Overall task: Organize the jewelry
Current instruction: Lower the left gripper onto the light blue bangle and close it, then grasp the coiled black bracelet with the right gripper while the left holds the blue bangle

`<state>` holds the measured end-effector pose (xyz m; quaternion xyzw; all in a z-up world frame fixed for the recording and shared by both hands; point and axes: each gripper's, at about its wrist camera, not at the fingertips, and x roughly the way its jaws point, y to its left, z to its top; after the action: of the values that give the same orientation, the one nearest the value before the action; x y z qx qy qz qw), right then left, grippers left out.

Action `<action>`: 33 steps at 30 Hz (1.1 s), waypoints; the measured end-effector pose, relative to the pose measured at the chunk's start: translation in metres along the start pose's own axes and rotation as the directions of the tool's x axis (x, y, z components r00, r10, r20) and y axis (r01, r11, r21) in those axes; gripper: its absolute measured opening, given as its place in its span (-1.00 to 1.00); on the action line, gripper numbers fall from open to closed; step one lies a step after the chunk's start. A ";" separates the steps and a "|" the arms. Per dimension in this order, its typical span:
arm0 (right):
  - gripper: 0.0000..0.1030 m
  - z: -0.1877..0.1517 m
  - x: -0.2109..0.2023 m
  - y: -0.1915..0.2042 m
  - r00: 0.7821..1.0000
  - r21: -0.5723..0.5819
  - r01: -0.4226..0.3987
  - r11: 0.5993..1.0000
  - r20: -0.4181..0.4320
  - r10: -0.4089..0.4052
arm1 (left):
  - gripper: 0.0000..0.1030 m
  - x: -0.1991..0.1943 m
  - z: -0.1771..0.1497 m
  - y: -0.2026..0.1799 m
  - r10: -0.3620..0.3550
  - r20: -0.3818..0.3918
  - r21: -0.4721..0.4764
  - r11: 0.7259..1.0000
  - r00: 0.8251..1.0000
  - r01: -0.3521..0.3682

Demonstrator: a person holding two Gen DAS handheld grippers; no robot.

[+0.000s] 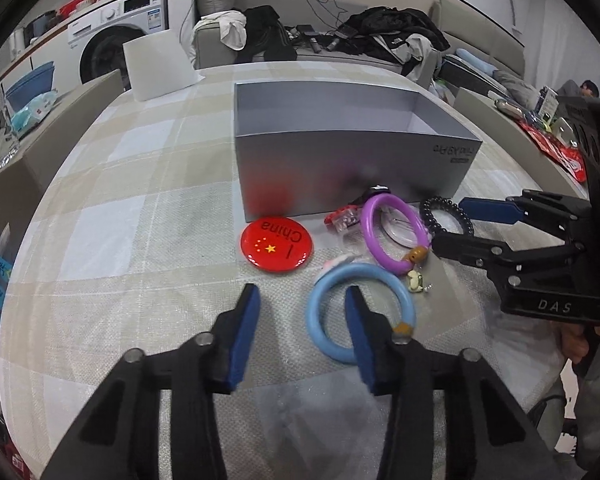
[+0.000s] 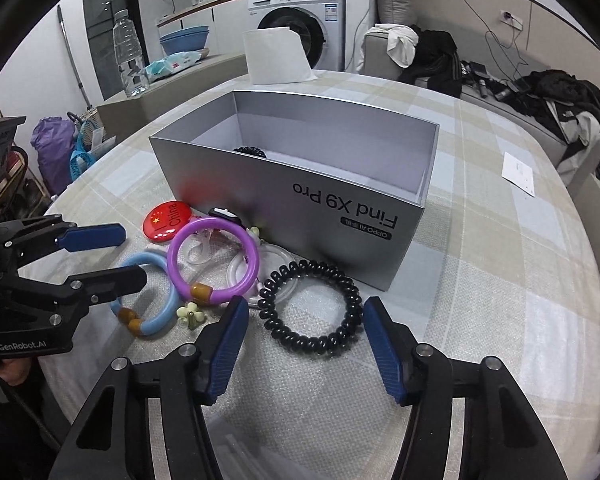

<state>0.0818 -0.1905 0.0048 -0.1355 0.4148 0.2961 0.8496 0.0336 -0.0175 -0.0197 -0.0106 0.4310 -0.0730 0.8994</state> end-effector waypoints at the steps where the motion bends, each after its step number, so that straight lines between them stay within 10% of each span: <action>1: 0.07 0.000 0.000 -0.001 1.000 0.003 0.000 1.000 0.000 0.000 | -0.56 0.000 0.000 0.000 -0.003 -0.001 0.005 1.000 1.000 0.003; 4: 0.06 0.001 0.000 -0.002 1.000 0.007 0.000 1.000 0.000 0.000 | -0.90 -0.001 0.000 0.001 -0.032 -0.004 0.002 0.999 0.999 0.032; 33: 0.06 0.003 0.001 0.000 1.000 0.008 0.016 1.000 0.004 -0.016 | -0.91 -0.018 0.008 0.008 -0.040 0.107 -0.063 0.997 0.994 0.046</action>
<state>0.0847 -0.1890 0.0055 -0.1349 0.4130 0.2882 0.8534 0.0292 -0.0070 -0.0016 -0.0529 0.3848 -0.0777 0.9182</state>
